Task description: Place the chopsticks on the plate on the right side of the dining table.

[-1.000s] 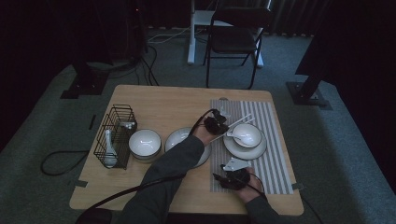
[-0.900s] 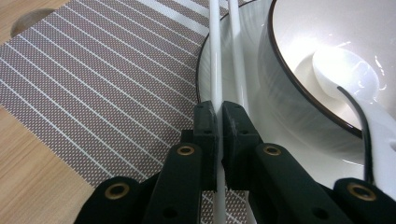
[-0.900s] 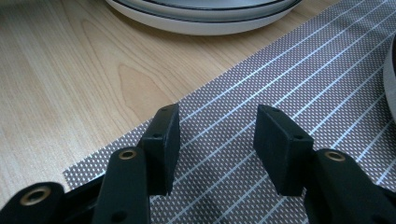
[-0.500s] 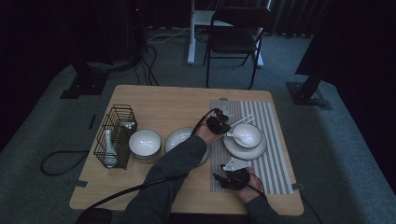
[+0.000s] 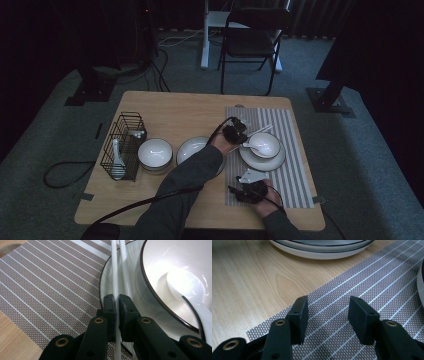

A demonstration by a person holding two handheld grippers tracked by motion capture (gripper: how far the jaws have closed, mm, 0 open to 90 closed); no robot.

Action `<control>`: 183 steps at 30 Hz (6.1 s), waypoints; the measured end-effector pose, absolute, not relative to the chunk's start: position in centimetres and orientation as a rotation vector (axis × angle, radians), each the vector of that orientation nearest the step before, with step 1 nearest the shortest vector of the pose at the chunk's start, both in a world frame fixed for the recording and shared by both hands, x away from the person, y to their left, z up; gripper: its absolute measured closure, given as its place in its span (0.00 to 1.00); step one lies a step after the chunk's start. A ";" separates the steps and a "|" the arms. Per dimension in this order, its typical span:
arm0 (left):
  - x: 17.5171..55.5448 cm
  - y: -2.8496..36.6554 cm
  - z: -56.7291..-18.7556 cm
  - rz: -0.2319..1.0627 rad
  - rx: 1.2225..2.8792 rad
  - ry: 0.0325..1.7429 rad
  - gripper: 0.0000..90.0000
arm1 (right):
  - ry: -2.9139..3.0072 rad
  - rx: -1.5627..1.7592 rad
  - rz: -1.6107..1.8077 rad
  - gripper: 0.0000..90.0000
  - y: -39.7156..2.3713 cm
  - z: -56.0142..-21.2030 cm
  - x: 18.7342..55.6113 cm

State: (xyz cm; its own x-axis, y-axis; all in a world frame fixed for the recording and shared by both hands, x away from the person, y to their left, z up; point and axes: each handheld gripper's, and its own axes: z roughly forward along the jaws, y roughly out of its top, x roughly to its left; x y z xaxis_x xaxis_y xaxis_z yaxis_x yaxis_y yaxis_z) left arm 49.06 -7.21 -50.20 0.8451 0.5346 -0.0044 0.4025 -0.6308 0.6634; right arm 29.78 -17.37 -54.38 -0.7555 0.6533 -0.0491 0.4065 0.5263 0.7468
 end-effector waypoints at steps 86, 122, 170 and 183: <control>47.4 -4.3 -49.5 0.183 2.249 0.682 0.90 | 2.443 0.868 1.057 0.55 -17.3 -54.4 29.7; 44.3 -2.1 -50.1 0.200 2.252 0.651 0.74 | 2.441 0.869 1.056 0.55 -17.2 -54.4 29.6; 45.4 -2.7 -51.0 0.262 2.332 0.577 0.90 | 2.437 0.870 1.057 0.55 -17.3 -54.4 29.6; 46.1 -2.6 -50.9 0.247 2.320 0.545 0.90 | 2.439 0.868 1.055 0.55 -17.2 -54.4 29.7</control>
